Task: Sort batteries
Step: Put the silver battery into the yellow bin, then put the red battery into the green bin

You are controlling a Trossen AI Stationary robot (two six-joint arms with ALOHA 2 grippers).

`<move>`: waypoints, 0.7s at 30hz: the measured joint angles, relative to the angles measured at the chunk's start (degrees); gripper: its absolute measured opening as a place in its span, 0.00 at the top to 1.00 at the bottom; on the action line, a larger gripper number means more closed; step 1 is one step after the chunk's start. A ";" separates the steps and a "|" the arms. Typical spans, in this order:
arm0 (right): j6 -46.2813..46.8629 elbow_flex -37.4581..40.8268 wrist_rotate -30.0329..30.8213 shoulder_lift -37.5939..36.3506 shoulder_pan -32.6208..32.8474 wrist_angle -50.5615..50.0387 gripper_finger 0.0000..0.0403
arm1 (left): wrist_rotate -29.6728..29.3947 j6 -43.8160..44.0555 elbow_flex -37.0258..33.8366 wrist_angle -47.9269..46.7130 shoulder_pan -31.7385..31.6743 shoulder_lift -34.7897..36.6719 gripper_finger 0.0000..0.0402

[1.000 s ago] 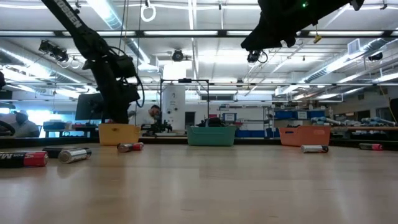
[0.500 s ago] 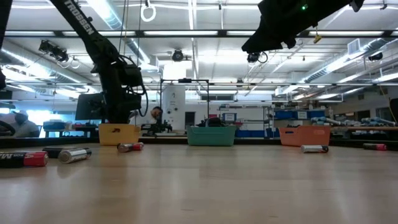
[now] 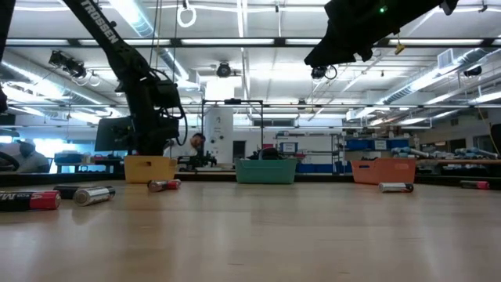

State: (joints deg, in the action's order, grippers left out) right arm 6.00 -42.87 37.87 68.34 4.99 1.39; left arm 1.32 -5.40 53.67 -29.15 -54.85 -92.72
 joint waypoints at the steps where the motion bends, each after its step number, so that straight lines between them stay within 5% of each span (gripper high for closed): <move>1: 0.00 0.00 0.00 0.00 0.00 0.00 0.64 | 0.00 0.12 0.00 0.08 0.11 0.01 0.78; 6: -0.10 0.00 0.00 0.00 0.00 -0.01 0.64 | -0.80 -0.62 0.69 0.08 0.85 0.01 0.75; 10: -0.13 0.00 0.00 0.00 0.00 -0.19 0.64 | -6.94 -3.73 3.31 -1.84 2.34 0.54 0.76; 13: -0.15 0.00 0.00 0.00 0.00 -0.27 0.64 | -10.61 -6.73 4.96 -2.18 4.54 2.97 0.80; 21: -0.17 0.00 -0.02 0.00 0.00 -1.12 0.64 | -8.09 -17.18 5.41 -5.64 16.42 11.77 0.97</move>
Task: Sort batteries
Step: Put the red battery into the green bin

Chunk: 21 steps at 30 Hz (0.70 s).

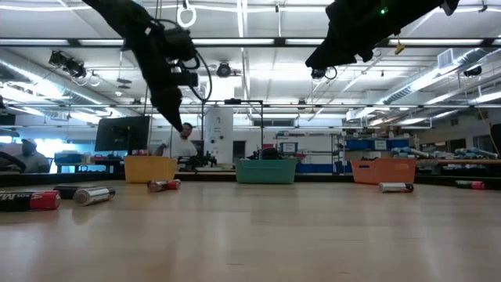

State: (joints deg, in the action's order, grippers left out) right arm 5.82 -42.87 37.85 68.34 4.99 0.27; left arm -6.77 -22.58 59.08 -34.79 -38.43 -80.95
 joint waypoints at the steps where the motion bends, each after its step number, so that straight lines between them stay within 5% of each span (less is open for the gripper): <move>1: 0.00 0.00 0.00 0.00 0.00 -0.05 0.64 | 0.02 -0.20 -0.01 -0.82 1.75 0.53 0.98; 11: 0.63 0.00 -2.10 0.00 0.00 -0.54 0.64 | 0.05 6.60 -0.68 -14.42 18.87 0.59 0.97; 21: 0.63 0.00 -2.14 0.02 0.00 -1.17 0.64 | 1.23 13.84 -8.92 -6.37 28.76 0.59 0.80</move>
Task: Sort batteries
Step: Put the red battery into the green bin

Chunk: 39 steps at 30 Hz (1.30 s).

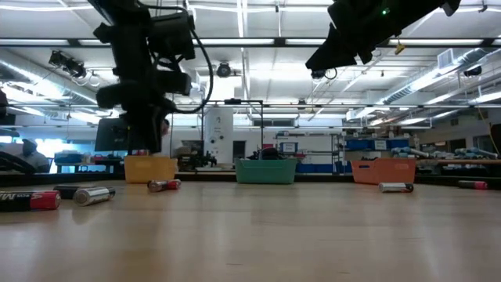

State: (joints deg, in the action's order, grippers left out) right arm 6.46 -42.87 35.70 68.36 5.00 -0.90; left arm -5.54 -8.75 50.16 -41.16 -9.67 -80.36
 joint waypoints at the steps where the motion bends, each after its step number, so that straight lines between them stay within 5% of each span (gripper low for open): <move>1: 0.00 0.00 0.00 0.00 0.01 -0.04 0.64 | 0.00 0.31 -0.87 1.84 0.00 -0.02 0.77; 12: 0.00 0.00 0.00 0.00 0.17 -0.09 0.64 | 2.94 0.73 -9.36 12.42 -0.04 -0.02 0.55; 19: 0.00 0.00 0.00 0.00 0.17 -0.10 0.64 | 3.28 1.33 -12.97 19.46 -0.07 -0.02 0.54; 39: -0.11 0.00 0.00 0.00 0.17 -0.09 0.64 | 6.40 -1.57 -12.99 19.60 -3.52 -0.26 0.55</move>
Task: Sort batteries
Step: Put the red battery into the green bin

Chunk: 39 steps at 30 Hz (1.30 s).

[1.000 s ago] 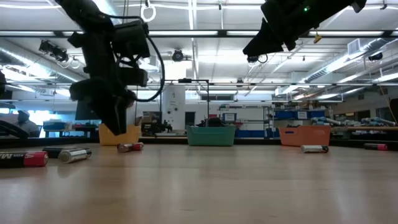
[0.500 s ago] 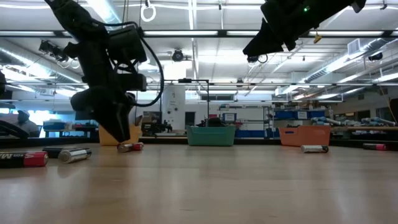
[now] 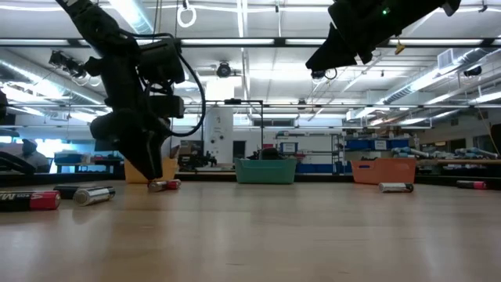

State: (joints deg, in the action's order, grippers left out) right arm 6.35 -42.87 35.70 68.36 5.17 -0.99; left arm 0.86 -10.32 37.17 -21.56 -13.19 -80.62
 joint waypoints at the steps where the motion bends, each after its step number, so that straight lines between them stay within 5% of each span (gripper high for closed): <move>1: -0.02 0.00 0.00 -0.02 0.00 0.00 0.64 | 0.06 -0.03 0.00 0.00 0.00 -0.25 0.55; 12: -0.07 0.00 0.00 0.00 0.00 0.00 0.64 | 0.40 -1.26 0.20 1.89 -0.04 -5.01 0.58; 25: -0.08 0.01 0.00 0.00 0.00 0.00 0.64 | 1.55 -2.71 0.20 1.94 0.04 -5.11 0.88; 39: -0.09 0.02 0.00 0.00 0.00 0.00 0.64 | 1.34 -4.08 1.65 0.01 0.18 -5.34 0.88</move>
State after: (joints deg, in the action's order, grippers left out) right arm 6.26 -42.85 35.70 68.36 5.17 -1.00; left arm 2.20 -14.39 38.81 -21.55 -13.02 -85.95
